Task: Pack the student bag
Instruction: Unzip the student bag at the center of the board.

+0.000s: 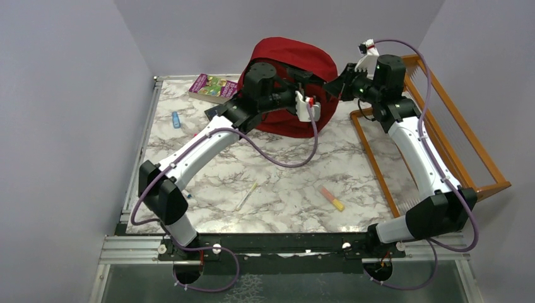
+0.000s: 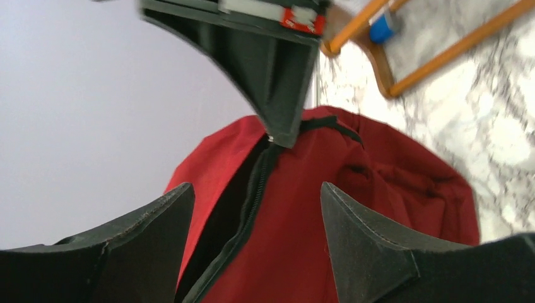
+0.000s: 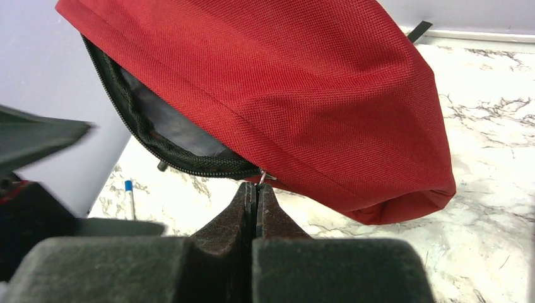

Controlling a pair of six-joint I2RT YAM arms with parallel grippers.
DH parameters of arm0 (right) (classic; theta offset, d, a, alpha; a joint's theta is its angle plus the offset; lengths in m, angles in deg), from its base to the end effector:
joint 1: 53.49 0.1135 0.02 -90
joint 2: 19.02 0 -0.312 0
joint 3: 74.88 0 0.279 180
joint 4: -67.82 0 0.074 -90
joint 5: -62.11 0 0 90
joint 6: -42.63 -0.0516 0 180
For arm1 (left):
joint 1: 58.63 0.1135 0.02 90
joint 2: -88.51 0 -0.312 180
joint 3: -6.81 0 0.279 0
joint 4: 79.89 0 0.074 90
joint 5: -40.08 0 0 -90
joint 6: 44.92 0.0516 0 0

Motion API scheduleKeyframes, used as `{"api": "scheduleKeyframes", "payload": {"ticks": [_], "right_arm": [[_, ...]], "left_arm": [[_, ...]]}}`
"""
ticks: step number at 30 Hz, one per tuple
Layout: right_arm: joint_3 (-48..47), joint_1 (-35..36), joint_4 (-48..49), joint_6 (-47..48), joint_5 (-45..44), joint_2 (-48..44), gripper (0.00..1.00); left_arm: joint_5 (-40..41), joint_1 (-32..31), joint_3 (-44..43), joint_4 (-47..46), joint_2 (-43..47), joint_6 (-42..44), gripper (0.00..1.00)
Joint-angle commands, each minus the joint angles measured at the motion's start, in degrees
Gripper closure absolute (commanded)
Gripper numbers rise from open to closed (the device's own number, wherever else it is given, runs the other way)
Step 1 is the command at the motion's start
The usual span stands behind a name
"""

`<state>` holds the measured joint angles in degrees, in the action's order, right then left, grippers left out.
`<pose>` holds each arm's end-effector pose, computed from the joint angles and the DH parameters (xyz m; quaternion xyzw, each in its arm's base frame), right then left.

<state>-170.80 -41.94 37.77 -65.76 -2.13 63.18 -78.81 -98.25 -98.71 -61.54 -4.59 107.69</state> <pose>0.3524 0.0949 0.4549 -0.0869 0.7868 0.3233 0.5185 0.3137 -0.2921 0.4727 0.6647 0.3215 -0.0523 0.6723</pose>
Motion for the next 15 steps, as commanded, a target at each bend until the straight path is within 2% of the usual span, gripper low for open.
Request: {"api": "scheduleKeyframes", "payload": {"ticks": [1,11,15], "right_arm": [[0.83,-0.13,2.1,-0.11,2.45,-2.83,1.0],[2.32,-0.13,1.6,0.19,2.59,-4.08,1.0],[3.02,-0.13,1.34,0.37,2.48,-4.51,1.0]], "left_arm": [[11.11,-3.33,-4.03,7.62,-4.24,13.99,0.27],[14.74,-4.85,-11.31,7.27,-10.1,17.19,0.29],[15.49,-4.86,-11.45,6.18,-10.51,17.13,0.39]]}}
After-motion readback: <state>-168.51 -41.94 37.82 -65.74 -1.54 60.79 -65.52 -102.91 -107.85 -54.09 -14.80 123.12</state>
